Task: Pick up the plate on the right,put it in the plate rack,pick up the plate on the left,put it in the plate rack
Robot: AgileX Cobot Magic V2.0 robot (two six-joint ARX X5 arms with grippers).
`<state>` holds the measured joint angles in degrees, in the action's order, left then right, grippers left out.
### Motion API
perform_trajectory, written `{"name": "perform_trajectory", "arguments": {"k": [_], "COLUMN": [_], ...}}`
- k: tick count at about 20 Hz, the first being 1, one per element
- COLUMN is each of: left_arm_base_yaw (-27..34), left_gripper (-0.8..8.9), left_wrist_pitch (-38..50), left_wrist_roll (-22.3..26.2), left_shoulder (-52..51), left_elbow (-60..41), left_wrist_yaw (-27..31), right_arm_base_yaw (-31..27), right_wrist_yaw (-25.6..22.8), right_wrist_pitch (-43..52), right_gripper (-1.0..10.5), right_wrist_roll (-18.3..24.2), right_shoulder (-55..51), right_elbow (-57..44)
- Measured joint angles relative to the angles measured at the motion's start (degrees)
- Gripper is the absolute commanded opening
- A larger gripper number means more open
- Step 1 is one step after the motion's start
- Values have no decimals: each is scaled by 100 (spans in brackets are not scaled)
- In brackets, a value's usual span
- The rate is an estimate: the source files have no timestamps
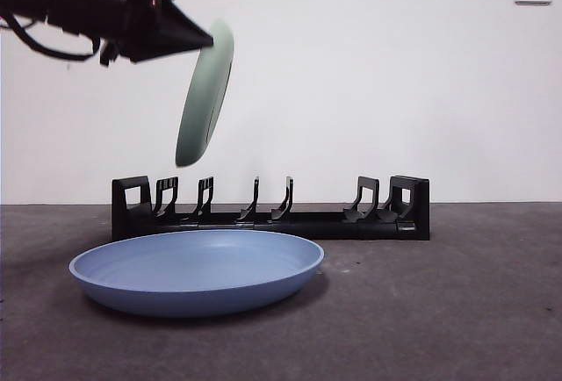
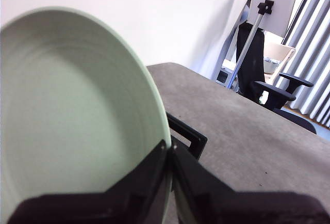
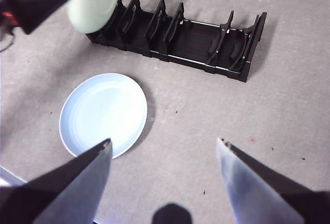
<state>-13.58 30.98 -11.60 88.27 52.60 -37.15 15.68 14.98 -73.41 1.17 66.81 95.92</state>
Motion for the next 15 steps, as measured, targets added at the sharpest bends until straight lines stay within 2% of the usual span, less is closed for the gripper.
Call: {"name": "perform_trajectory", "arguments": {"k": [8,12,15], "left_arm_base_yaw": [85,105,105], "left_gripper": [-8,-9,-8], "left_wrist_pitch": [210,190,-192], "left_wrist_roll": [-46,31,269], "left_shoulder": [723,772,772], "left_elbow": [0,0,0], "left_wrist_yaw": [26,306,562], "right_arm_base_yaw": [0,0,0], "right_wrist_yaw": [0,-2,-2], "right_wrist_pitch": [-15,-26,-28], "right_gripper": [346,346,346], "right_wrist_roll": [37,81,133], "right_shoulder": [105,173,256], "right_elbow": [0,-7,-9]}}
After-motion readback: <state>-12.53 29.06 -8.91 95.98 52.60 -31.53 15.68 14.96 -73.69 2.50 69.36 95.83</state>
